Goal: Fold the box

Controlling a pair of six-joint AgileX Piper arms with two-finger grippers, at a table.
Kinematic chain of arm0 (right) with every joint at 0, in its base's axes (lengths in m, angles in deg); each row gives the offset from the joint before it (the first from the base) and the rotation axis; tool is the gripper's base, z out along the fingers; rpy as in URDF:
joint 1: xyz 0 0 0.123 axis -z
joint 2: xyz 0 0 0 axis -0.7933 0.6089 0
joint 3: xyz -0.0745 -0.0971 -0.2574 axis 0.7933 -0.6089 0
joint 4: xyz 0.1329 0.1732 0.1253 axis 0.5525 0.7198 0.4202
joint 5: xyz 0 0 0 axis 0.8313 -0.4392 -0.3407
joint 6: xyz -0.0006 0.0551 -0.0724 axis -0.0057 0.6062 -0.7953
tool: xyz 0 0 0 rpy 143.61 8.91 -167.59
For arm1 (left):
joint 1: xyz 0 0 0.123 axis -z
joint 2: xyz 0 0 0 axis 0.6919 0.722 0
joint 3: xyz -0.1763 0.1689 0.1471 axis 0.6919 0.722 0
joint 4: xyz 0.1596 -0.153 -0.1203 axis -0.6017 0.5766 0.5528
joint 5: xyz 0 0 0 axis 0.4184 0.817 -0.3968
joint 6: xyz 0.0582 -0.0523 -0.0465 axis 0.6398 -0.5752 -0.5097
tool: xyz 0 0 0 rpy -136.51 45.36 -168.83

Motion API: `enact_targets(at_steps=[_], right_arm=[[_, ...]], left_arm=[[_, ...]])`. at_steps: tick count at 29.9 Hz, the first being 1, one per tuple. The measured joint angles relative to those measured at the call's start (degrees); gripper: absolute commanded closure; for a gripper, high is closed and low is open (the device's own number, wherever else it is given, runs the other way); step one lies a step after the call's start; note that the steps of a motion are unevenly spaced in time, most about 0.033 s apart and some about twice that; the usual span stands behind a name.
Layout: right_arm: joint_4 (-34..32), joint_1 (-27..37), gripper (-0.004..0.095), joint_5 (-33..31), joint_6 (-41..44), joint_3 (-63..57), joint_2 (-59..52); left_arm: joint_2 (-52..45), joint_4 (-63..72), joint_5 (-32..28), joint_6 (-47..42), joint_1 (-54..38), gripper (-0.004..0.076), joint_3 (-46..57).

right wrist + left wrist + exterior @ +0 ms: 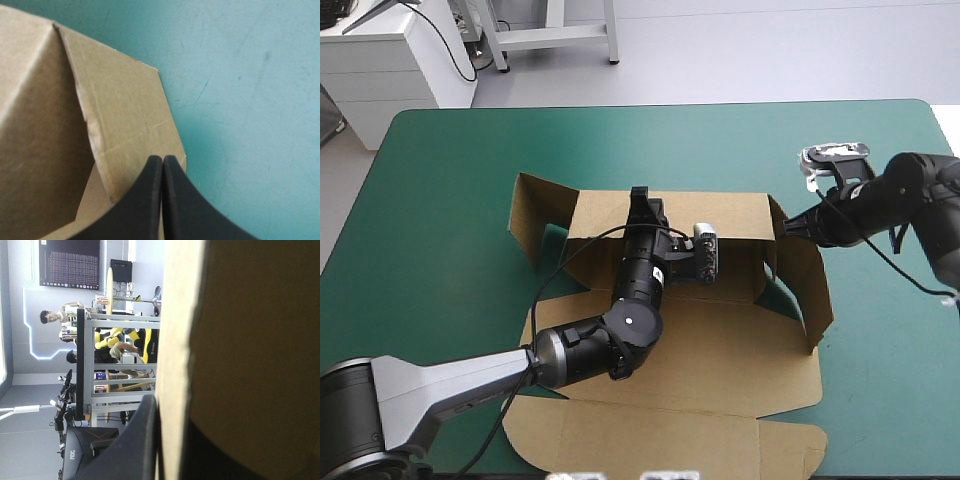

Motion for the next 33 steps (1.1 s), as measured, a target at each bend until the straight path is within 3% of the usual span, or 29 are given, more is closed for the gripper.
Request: enact_targets(at_steps=[7,17,23,33], right_arm=[[2.25,0.0,0.0927,0.9,-1.08,-4.95,-4.06],[7.91,0.0,0.0927,7.39,-1.25,-5.91,-4.1],[8.28,0.0,0.0927,7.85,-3.19,-7.36,-4.54],[12.32,0.0,0.0927,16.36,-6.85,-21.57,-11.91]], left_arm=[[0.0,-0.28,0.01,-1.36,0.0,0.0731,0.0],[-0.7,-0.83,1.07,-4.46,0.0,0.0731,0.02],[-0.78,1.35,-1.05,-0.65,0.0,0.0731,0.02],[1.83,1.62,-0.7,5.48,0.0,0.0731,-0.03]])
